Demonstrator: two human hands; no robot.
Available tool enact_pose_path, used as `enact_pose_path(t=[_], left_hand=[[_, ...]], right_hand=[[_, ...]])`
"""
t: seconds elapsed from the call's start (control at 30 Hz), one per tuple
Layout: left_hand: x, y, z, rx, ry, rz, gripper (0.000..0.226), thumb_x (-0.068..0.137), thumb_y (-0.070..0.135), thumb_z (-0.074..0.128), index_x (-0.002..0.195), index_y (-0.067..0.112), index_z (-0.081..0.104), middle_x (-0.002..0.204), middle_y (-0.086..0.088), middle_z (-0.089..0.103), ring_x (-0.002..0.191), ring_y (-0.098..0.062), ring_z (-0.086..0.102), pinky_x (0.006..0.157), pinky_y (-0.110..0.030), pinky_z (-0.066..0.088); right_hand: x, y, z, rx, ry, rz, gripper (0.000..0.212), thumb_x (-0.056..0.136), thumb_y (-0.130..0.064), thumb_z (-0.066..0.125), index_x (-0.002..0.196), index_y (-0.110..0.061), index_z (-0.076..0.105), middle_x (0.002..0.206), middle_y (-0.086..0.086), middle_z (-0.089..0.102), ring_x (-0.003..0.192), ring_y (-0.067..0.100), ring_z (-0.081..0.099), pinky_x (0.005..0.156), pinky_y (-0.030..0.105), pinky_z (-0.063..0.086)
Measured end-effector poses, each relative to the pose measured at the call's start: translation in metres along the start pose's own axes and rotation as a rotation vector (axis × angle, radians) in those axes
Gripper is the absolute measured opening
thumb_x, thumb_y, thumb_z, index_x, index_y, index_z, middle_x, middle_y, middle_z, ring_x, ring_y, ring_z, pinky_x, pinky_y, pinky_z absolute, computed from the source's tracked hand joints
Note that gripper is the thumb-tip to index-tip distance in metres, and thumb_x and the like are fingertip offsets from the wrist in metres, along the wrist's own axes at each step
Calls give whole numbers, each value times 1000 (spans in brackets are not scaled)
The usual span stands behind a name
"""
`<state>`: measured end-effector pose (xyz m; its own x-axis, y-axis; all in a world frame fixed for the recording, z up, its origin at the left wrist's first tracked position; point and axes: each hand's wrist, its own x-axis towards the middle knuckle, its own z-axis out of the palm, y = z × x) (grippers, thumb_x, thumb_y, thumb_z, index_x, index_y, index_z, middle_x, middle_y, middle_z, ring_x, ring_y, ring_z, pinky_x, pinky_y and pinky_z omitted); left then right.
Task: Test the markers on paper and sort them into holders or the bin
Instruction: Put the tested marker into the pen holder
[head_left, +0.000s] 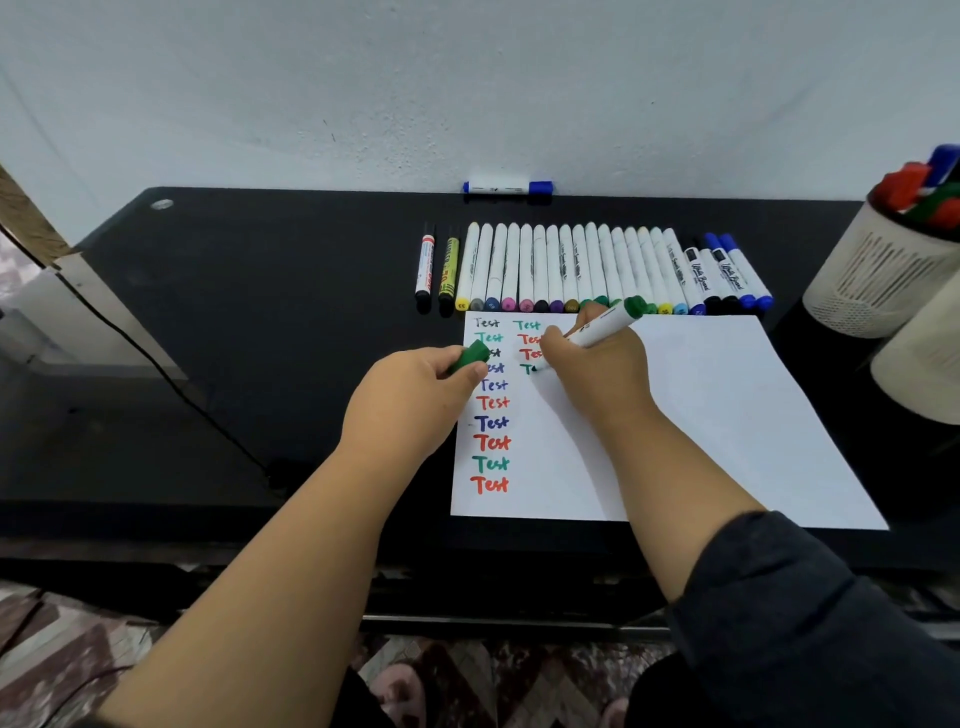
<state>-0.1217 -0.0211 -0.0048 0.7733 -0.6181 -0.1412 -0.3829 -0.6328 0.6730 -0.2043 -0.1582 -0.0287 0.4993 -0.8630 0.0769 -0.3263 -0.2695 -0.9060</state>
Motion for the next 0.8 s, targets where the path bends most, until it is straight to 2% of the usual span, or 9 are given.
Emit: enact_pose_path(t=[0.1, 0.23, 0.27, 0.37, 0.53, 0.6, 0.7, 0.8], left_hand=[[0, 1, 1, -1, -7, 7, 42, 93, 45, 50, 134, 34, 50, 112, 14, 61, 72, -3, 55, 61, -21, 47], [1, 0, 1, 3, -5, -2, 43, 92, 45, 50, 134, 35, 49, 117, 13, 61, 72, -3, 55, 59, -21, 45], [1, 0, 1, 0, -5, -2, 43, 92, 45, 51, 134, 34, 50, 115, 14, 61, 73, -3, 54, 60, -21, 45], [1, 0, 2, -8, -9, 1, 42, 92, 45, 51, 133, 34, 50, 90, 22, 53, 72, -2, 55, 59, -21, 45], [3, -2, 3, 0, -16, -3, 43, 93, 45, 50, 134, 35, 49, 76, 25, 45, 69, -2, 56, 57, -20, 45], [3, -2, 4, -11, -17, -6, 43, 92, 46, 51, 134, 35, 49, 78, 25, 49, 69, -2, 56, 58, -21, 46], [3, -2, 3, -19, -18, -17, 44, 92, 46, 51, 134, 35, 49, 100, 18, 60, 69, -3, 57, 58, -22, 46], [2, -1, 2, -24, -25, -18, 43, 92, 46, 51, 134, 35, 49, 82, 23, 52, 67, -2, 56, 55, -21, 44]], right_hand=[[1, 0, 0, -14, 13, -3, 33, 84, -13, 56, 64, -16, 30, 60, -2, 33, 55, 11, 33, 52, 23, 26], [0, -1, 0, -30, 5, -12, 35, 84, -14, 56, 63, -16, 29, 59, -2, 32, 54, 12, 32, 51, 24, 25], [-1, -1, 0, -32, -2, -12, 35, 84, -13, 56, 64, -16, 28, 59, -2, 31, 54, 12, 30, 51, 24, 24], [-2, -1, -1, -8, 27, 4, 34, 83, -11, 55, 64, -17, 27, 59, -3, 29, 53, 11, 28, 47, 19, 23], [-3, -3, -1, -3, 37, 8, 35, 83, -10, 54, 64, -17, 26, 59, -3, 28, 53, 12, 27, 50, 24, 23], [-3, -3, -1, 3, 34, 5, 35, 82, -8, 53, 64, -17, 25, 59, -4, 27, 53, 11, 26, 51, 24, 22], [-4, -3, -2, 13, 39, 3, 36, 82, -7, 52, 63, -18, 24, 59, -4, 26, 53, 11, 25, 51, 25, 22], [-4, -3, -2, 23, 66, 16, 34, 82, -8, 52, 63, -17, 26, 59, -3, 28, 54, 12, 27, 51, 24, 24]])
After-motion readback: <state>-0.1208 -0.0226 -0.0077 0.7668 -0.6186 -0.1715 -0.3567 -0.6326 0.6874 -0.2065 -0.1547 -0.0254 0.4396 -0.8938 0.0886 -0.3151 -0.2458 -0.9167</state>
